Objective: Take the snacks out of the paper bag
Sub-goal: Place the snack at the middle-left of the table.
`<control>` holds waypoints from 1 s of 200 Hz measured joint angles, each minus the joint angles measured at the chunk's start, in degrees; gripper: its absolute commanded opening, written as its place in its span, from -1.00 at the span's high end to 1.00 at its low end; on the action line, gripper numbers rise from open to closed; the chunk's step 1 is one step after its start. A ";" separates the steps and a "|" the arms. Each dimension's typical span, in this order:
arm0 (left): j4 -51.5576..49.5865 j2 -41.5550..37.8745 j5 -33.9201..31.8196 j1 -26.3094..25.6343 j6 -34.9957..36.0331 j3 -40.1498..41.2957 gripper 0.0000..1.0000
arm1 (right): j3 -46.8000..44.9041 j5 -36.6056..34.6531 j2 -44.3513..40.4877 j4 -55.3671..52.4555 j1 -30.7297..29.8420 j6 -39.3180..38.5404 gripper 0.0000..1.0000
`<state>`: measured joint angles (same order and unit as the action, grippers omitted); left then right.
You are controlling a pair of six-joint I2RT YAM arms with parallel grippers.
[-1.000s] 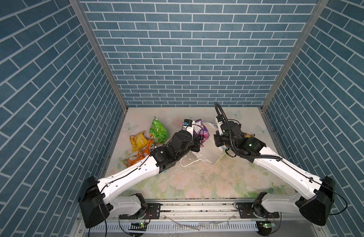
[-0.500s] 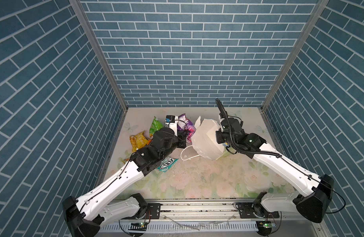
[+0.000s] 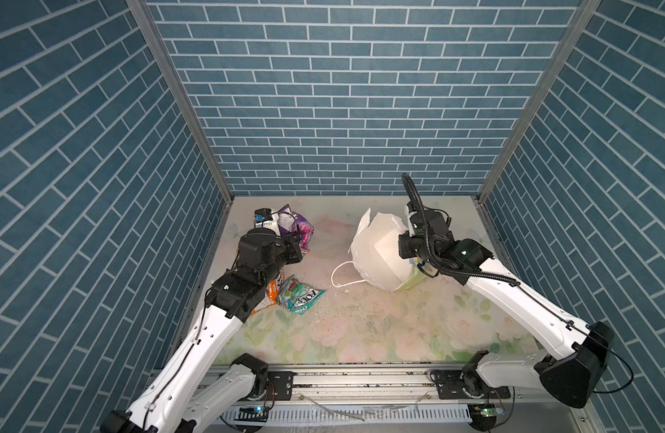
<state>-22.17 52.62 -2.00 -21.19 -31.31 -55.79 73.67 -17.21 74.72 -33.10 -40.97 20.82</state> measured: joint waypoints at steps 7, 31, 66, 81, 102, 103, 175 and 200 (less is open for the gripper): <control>0.07 0.00 0.48 1.75 -0.09 1.31 1.00 | 0.22 0.28 0.00 -0.17 0.11 0.02 1.00; 0.57 0.96 3.08 6.86 -0.96 6.86 1.00 | 0.76 1.20 0.00 -0.94 0.35 0.42 1.00; 3.67 7.30 7.87 13.60 -3.13 14.01 1.00 | 0.85 2.51 0.00 -1.53 0.66 0.61 1.00; 4.87 10.95 9.33 15.21 -3.69 14.47 1.00 | 0.85 2.86 0.00 -1.64 0.76 0.85 1.00; 7.52 14.69 10.29 16.41 -4.02 14.47 1.00 | 0.85 3.41 0.00 -1.66 1.14 0.90 1.00; 7.58 14.75 10.34 16.44 -4.04 14.47 1.00 | 0.85 3.43 0.00 -1.66 1.14 0.90 1.00; 12.66 16.41 12.13 16.79 -3.37 14.32 -0.97 | 0.85 4.57 0.00 -1.62 2.38 1.05 1.00; 13.05 11.98 11.89 16.76 -2.23 14.14 -0.99 | 1.18 5.51 0.15 -1.86 3.52 1.07 1.00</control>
<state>-9.13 64.60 9.89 -4.43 -33.54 -41.65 74.85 -11.70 74.87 -34.96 -37.45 21.89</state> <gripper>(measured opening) 0.993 0.051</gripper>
